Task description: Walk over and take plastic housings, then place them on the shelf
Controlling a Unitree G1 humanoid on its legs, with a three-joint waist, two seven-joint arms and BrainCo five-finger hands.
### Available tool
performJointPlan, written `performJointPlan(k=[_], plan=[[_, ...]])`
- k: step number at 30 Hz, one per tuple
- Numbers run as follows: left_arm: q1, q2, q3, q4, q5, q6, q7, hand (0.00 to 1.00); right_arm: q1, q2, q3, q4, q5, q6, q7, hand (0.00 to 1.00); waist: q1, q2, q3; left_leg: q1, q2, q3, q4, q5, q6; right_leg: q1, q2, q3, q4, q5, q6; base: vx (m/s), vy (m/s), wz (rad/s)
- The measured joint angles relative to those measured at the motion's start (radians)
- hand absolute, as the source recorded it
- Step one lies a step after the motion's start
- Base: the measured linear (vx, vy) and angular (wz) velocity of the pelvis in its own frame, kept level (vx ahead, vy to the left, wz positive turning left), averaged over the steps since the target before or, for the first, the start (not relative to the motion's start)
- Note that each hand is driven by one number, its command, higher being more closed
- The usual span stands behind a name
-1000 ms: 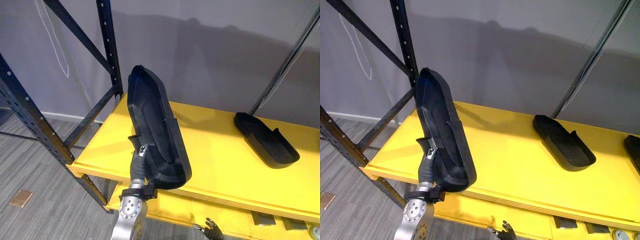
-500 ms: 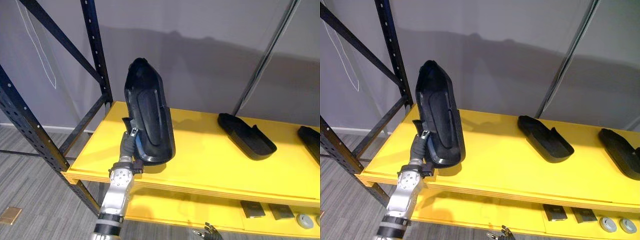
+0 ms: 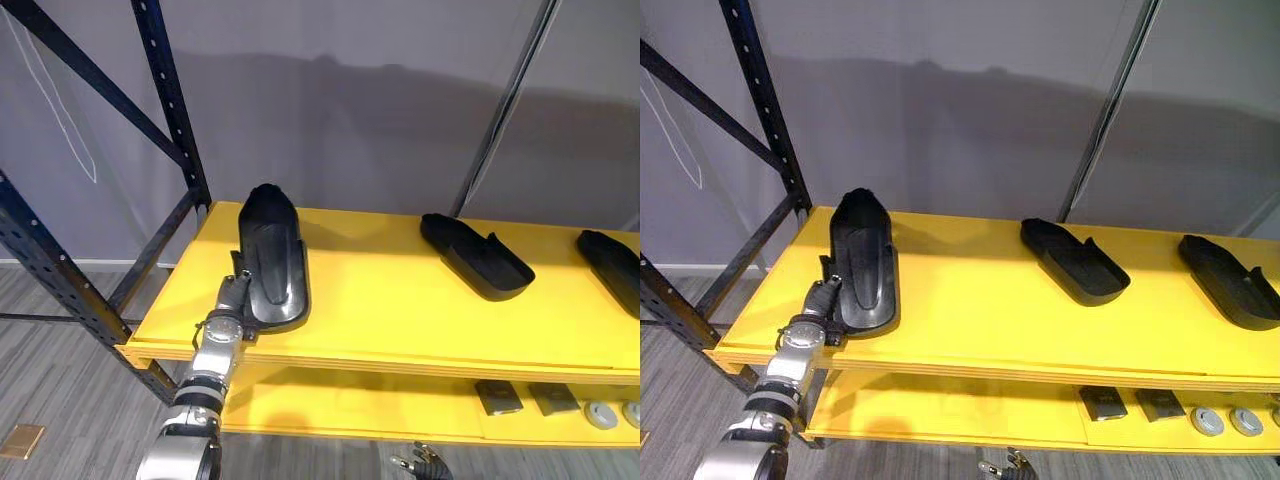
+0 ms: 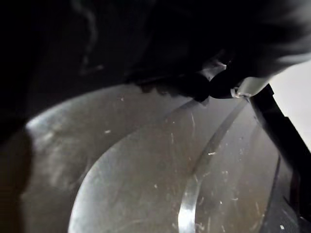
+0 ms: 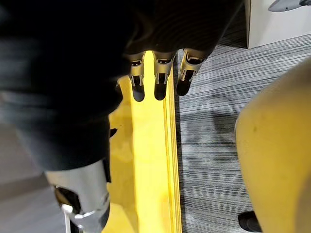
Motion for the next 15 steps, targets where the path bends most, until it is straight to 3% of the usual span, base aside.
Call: performJointPlan(k=[10, 15], plan=[[-0.126, 0.014, -0.003, 0.098, 0.038, -0.005, -0.049, 0.00, -0.026, -0.009, 0.000, 0.008, 0.002, -0.002, 0.012, 0.00, -0.035, -0.005, 0.033, 0.002, -0.006, 0.000, 0.000, -0.014, 0.002, 0.000, -0.004, 0.010, -0.007, 0.003, -0.004, 0.01, 0.009, -0.03], [-0.141, 0.027, -0.009, 0.105, 0.036, -0.007, -0.057, 0.00, -0.037, -0.009, 0.000, 0.022, 0.002, -0.002, 0.012, 0.00, -0.036, -0.011, 0.042, 0.003, -0.011, 0.001, 0.000, -0.017, 0.005, 0.000, -0.007, 0.026, -0.012, 0.002, -0.005, 0.00, 0.000, 0.00]])
